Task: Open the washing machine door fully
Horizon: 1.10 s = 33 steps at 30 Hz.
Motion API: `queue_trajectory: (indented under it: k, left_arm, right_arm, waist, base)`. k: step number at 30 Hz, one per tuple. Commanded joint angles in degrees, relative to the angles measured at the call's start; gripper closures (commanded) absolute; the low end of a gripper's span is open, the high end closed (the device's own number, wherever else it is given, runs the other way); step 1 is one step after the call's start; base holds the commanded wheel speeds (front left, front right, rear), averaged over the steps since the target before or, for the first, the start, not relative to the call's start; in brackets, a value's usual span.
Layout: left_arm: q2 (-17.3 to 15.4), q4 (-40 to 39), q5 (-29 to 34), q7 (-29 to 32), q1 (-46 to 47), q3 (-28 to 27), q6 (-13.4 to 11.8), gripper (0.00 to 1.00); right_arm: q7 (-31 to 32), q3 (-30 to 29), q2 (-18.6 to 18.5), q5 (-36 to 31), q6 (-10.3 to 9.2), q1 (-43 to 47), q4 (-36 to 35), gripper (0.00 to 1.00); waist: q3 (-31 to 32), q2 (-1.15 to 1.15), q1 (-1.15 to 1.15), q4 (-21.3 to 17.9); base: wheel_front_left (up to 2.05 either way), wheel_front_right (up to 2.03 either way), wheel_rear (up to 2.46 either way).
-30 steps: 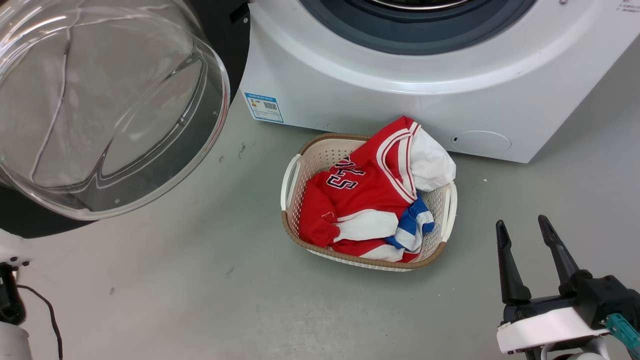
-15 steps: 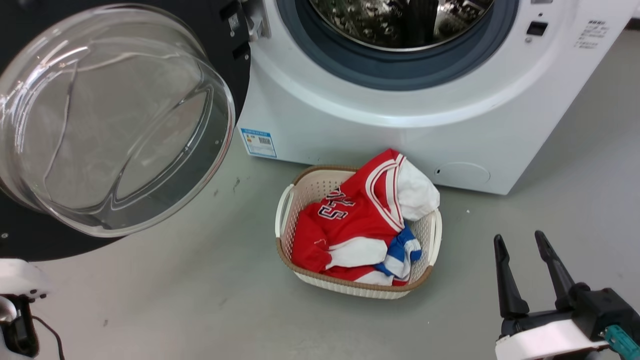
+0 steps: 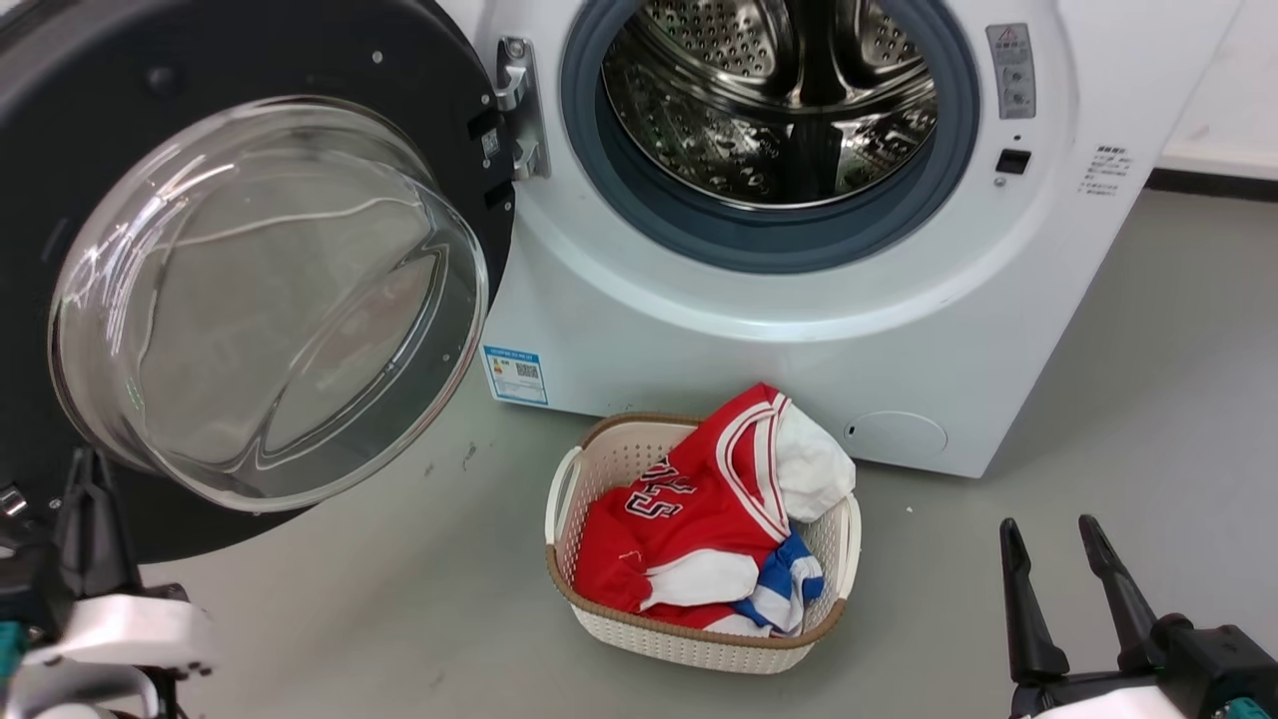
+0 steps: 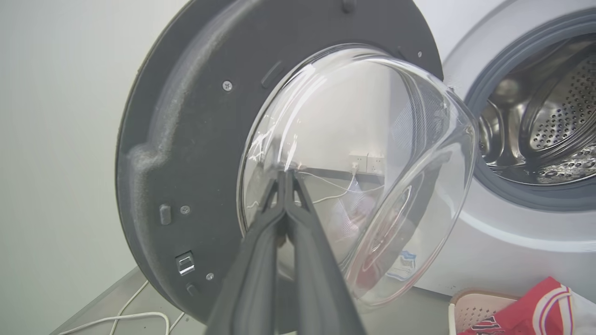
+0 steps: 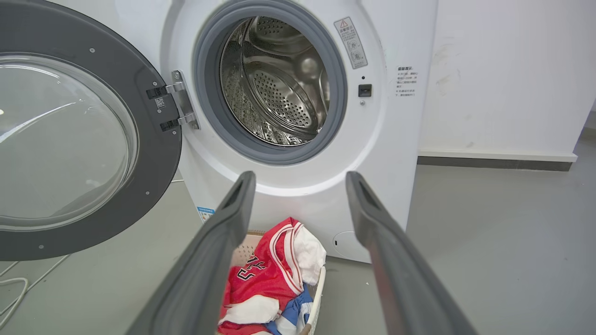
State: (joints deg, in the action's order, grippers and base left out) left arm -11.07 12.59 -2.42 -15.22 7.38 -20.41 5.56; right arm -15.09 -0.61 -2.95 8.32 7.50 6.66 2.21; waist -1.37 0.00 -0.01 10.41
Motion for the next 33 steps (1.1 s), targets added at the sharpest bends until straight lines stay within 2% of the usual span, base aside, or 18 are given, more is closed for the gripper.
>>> queue_trajectory:
  k: [1,10,20,21,23,33]
  left_arm:
    - [1.0,-2.0,0.6,0.1,-2.2,1.3,0.4,1.0]
    - [5.3,-9.2,1.8,0.1,-8.8,7.0,0.2,1.0]
    - [7.3,-12.4,1.1,0.1,-12.9,12.8,-0.2,1.0]
    - [7.3,-12.3,0.9,0.1,-13.1,13.4,-0.2,0.75]
    - [7.5,-12.6,0.6,0.1,-13.3,14.3,-0.4,0.0]
    - [8.1,-12.4,-1.3,0.1,-15.5,17.0,-1.8,0.0]
  right_arm:
    - [-0.1,0.1,0.2,0.4,-0.01,0.8,-0.4,0.0]
    - [-0.1,0.2,0.1,0.6,-0.01,1.5,-2.0,0.0]
    - [-0.1,-0.9,0.1,0.5,-0.01,2.7,-2.9,0.0]
    - [-0.1,-0.9,0.2,0.6,-0.01,2.8,-3.0,0.0]
    - [-0.1,-1.0,0.1,0.7,-0.01,2.9,-3.2,0.0]
    - [-0.1,-0.9,0.1,1.3,-0.01,3.3,-3.7,0.0]
  waist:
    - [1.4,0.0,0.01,-0.6]
    - [2.8,0.0,0.01,-3.4]
    - [3.4,0.0,0.01,-7.0]
    - [3.4,0.0,0.01,-7.4]
    - [3.4,0.0,0.01,-8.1]
    - [3.4,0.0,0.01,-11.1]
  base:
    - [0.0,0.0,0.0]
    - [0.0,0.0,0.0]
    - [0.0,0.0,0.0]
    - [0.0,0.0,0.0]
    - [0.0,0.0,0.0]
    - [0.0,0.0,0.0]
